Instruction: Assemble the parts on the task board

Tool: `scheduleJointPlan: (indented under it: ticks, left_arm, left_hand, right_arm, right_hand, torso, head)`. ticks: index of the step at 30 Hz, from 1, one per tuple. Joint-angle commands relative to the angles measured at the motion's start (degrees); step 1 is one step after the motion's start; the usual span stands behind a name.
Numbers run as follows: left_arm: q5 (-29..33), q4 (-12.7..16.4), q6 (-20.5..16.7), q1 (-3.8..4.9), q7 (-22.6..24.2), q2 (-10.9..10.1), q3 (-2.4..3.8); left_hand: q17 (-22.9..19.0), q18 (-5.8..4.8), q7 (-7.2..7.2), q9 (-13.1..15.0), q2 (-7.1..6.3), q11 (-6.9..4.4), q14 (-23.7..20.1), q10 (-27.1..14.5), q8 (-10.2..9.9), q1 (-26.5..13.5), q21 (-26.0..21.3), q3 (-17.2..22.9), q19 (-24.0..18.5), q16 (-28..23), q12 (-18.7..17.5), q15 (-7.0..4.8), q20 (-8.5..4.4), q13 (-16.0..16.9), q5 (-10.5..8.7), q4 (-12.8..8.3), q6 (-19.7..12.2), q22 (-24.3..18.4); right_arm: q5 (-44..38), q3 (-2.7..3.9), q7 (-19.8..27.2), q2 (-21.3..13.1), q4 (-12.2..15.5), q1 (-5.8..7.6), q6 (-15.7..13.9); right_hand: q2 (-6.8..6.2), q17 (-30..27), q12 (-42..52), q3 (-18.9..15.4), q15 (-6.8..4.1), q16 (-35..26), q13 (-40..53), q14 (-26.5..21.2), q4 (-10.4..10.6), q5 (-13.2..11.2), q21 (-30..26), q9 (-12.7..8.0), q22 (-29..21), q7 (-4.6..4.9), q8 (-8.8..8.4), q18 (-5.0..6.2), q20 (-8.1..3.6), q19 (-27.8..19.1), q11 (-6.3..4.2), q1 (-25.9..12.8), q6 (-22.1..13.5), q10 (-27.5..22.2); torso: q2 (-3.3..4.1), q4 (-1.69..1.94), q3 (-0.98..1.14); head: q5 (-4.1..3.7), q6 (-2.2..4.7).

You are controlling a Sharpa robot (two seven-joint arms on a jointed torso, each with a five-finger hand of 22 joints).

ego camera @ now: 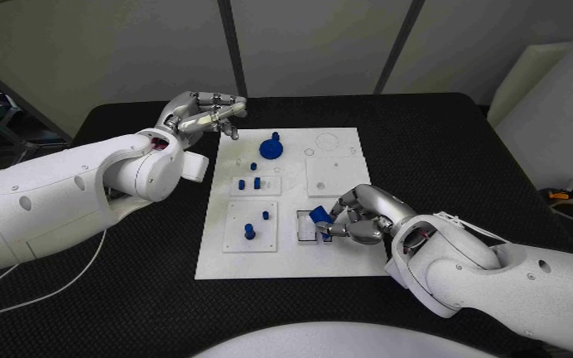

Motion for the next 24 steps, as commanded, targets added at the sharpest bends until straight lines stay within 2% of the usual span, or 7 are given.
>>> scheduleJointPlan:
  ticks: [1,5,11,18,21,24]
  left_arm:
    - [0.33,0.12,0.82,0.06,0.10,0.08,0.02]
    - [0.33,0.16,0.86,0.06,0.12,0.17,0.02]
    - [0.33,0.18,0.86,0.07,0.11,0.13,0.02]
    - [0.33,0.10,1.08,0.07,-0.02,0.18,0.02]
    - [0.33,0.01,1.15,0.08,-0.05,0.26,0.02]
    - [0.33,-0.01,1.11,0.08,-0.01,0.30,0.02]
  left_hand:
    - [-0.08,-0.72,-0.06,-0.04,0.35,0.01,-0.01,-0.45,-0.14,-0.28,-0.20,-0.39,0.40,-0.24,0.25,0.54,0.18,0.06,0.13,-0.10,-0.33,-0.08]
    - [-0.08,-0.72,-0.06,-0.04,0.35,0.01,-0.01,-0.45,-0.14,-0.28,-0.20,-0.39,0.40,-0.24,0.25,0.54,0.18,0.06,0.13,-0.10,-0.33,-0.08]
    - [-0.08,-0.72,-0.06,-0.04,0.35,0.01,-0.01,-0.45,-0.14,-0.28,-0.20,-0.39,0.40,-0.24,0.25,0.54,0.18,0.06,0.13,-0.10,-0.33,-0.08]
    - [-0.09,-0.72,-0.06,-0.04,0.39,0.01,-0.02,-0.55,-0.13,-0.21,-0.26,-0.41,0.43,-0.24,0.32,0.54,0.19,0.08,0.15,-0.11,-0.39,-0.12]
    - [-0.10,-0.72,-0.05,-0.04,0.39,0.02,-0.02,-0.56,-0.13,-0.20,-0.27,-0.41,0.43,-0.24,0.33,0.54,0.19,0.08,0.15,-0.12,-0.40,-0.13]
    - [-0.10,-0.72,-0.05,-0.04,0.39,0.02,-0.02,-0.56,-0.13,-0.20,-0.27,-0.41,0.43,-0.24,0.33,0.54,0.19,0.08,0.15,-0.12,-0.40,-0.13]
  right_arm:
    - [0.13,0.06,-0.33,1.06,-0.55,0.16,1.36]
    - [0.12,0.08,-1.34,2.24,-1.42,0.23,3.98]
    - [-0.64,0.09,-3.00,3.60,-2.74,0.27,6.92]
    - [-1.71,0.10,-4.16,4.75,-3.64,0.28,7.22]
    - [-2.40,0.11,-4.97,5.57,-4.09,0.28,7.00]
    - [-2.73,0.11,-5.35,5.90,-4.33,0.28,6.79]
  right_hand:
    - [0.06,7.91,0.04,-0.60,-0.43,0.30,0.16,4.58,0.00,0.15,0.33,2.24,0.08,-0.86,0.20,-0.74,-0.11,0.24,-0.04,-1.27,1.47,0.46]
    - [0.52,7.88,-0.14,-1.24,-0.51,0.28,0.25,4.56,0.01,-0.22,0.32,2.82,0.09,-1.02,0.38,-0.73,-0.17,0.17,-0.15,-2.56,1.76,0.52]
    - [1.15,7.86,-0.45,-1.62,-0.66,0.25,0.21,4.53,-0.05,-0.71,0.25,3.62,0.03,-1.34,0.89,-0.69,-0.28,0.07,-0.38,-3.25,2.33,0.50]
    - [1.30,8.05,-0.42,-2.18,-0.88,0.33,0.58,4.56,-0.03,-0.50,0.33,4.50,0.19,-1.65,1.47,-0.71,-0.46,0.11,-0.65,-3.91,2.73,0.71]
    - [1.19,8.14,-0.34,-2.59,-0.97,0.38,0.86,4.58,-0.01,-0.73,0.40,4.94,0.30,-1.76,1.73,-0.73,-0.55,0.16,-0.75,-4.33,2.82,0.87]
    - [1.42,8.29,-0.25,-2.97,-1.06,0.44,1.15,4.61,0.06,-0.86,0.48,5.40,0.42,-1.86,1.93,-0.76,-0.64,0.22,-0.83,-5.03,2.79,1.04]
  torso:
    - [-0.05,-0.05,-0.03]
    - [-0.01,0.10,-0.07]
    - [-0.03,-0.03,-0.02]
    - [-0.02,-0.03,-0.01]
    - [0.00,-0.08,0.10]
    - [0.02,0.00,0.05]
  head:
    - [0.16,0.05]
    - [0.12,0.04]
    - [0.41,0.05]
    - [0.37,-0.07]
    - [0.57,0.03]
    - [0.58,0.02]
